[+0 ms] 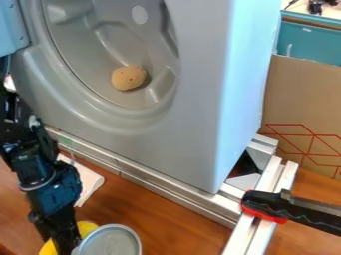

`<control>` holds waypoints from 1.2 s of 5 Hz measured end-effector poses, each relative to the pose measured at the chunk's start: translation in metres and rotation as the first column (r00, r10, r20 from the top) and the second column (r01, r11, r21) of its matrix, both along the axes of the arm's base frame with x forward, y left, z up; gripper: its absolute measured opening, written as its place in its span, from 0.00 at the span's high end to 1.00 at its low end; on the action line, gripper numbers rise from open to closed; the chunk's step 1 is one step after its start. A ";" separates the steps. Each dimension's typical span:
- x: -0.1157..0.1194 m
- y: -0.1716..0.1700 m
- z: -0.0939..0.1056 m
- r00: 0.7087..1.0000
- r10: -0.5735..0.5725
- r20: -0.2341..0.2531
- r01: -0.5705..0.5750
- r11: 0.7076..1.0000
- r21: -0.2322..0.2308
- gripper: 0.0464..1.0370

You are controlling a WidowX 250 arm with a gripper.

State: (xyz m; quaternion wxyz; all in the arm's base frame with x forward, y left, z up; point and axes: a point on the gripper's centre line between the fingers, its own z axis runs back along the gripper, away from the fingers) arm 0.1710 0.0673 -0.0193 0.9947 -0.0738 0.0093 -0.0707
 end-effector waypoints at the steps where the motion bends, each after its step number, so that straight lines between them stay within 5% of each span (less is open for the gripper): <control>1: -0.002 0.009 0.022 0.999 0.030 0.040 -0.032 0.998 0.054 0.52; 3: 0.003 0.026 0.055 0.995 0.051 0.089 -0.063 0.988 0.140 0.52; 4: -0.009 0.052 0.064 0.979 0.180 0.100 -0.195 0.966 0.171 0.52; 5: -0.016 0.089 0.069 0.930 0.325 0.171 -0.355 0.913 0.200 0.52; 6: -0.020 0.122 0.061 0.805 0.520 0.286 -0.581 0.789 0.199 0.52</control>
